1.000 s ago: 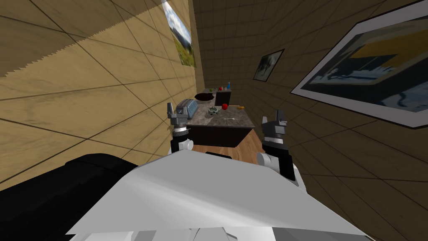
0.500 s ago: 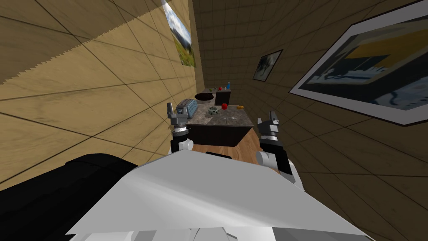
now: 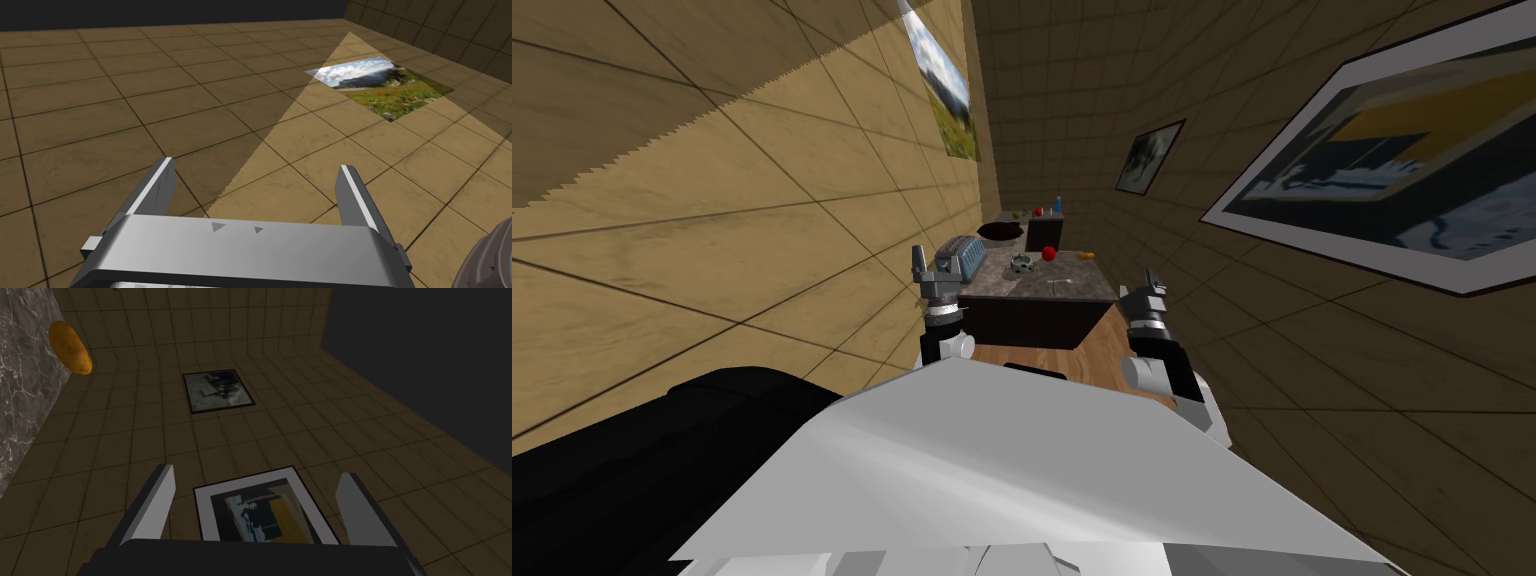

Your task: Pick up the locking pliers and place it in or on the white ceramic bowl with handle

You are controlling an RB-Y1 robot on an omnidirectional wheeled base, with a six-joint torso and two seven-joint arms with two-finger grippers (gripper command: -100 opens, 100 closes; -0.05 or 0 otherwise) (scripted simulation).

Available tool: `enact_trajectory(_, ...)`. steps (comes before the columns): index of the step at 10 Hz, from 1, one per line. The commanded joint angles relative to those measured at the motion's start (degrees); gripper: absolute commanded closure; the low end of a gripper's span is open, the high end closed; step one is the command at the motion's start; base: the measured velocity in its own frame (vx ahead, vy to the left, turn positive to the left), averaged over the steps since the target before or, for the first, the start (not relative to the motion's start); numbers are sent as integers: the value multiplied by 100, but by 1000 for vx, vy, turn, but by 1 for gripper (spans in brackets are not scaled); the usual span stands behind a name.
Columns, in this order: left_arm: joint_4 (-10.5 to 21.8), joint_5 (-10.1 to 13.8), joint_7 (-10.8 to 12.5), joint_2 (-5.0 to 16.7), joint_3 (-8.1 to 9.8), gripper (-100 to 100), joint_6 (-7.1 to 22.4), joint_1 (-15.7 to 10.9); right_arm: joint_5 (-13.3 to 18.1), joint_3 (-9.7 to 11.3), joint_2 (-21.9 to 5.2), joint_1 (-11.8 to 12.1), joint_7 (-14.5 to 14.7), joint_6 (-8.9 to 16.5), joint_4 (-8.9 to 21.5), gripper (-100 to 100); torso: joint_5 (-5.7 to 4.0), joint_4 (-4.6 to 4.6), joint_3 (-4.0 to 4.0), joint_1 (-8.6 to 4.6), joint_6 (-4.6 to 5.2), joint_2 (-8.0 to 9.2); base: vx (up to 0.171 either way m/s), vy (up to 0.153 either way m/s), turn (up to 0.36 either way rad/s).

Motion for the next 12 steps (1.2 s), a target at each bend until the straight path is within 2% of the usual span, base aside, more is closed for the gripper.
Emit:
enact_trajectory(1,0,0,0,0,0,0,0,0,-25,26,-24,-105,-286,286,109,-100,0,0,0,0,0,0,-28,8,-12)
enact_trajectory(2,0,0,0,0,0,0,0,0,-25,26,-24,-105,-293,447,109,-100,0,0,1,1,0,2,-26,7,-7)
enact_trajectory(3,0,0,0,0,0,0,0,0,-46,45,-33,-229,-546,665,207,-100,0,1,1,1,0,2,-29,8,-15)
enact_trajectory(4,0,0,0,0,0,0,0,0,-46,45,-33,-229,-554,814,207,-100,0,0,1,2,0,2,-23,7,-6)
enact_trajectory(5,0,0,0,0,0,0,0,0,-71,63,-41,-359,-786,974,310,-100,1,0,1,1,0,2,-29,14,-15)
enact_trajectory(7,0,0,0,0,0,0,0,0,-71,63,-41,-359,-825,1221,310,-100,1,1,1,3,0,1,-15,9,-3)
enact_trajectory(8,0,0,0,0,0,0,0,0,-100,79,-47,-494,-1103,1423,420,-100,0,0,-2,1,0,-3,-13,11,-13)
enact_trajectory(9,0,0,0,0,0,0,0,0,-100,79,-47,-494,-1104,1580,420,-100,1,-1,-2,3,0,-3,-13,16,-7)
enact_trajectory(10,0,0,0,0,0,0,0,0,-132,93,-51,-634,-1339,1756,536,-100,1,-1,-2,4,0,-3,-15,19,-18)
enact_trajectory(11,0,0,0,0,0,0,0,0,-132,93,-51,-634,-1390,1963,536,-100,1,-1,-2,6,0,-3,-14,19,-4)
enact_trajectory(12,0,0,0,0,0,0,0,0,-132,93,-51,-634,-1390,2015,536,-100,1,-1,-2,6,0,-3,-6,12,1)
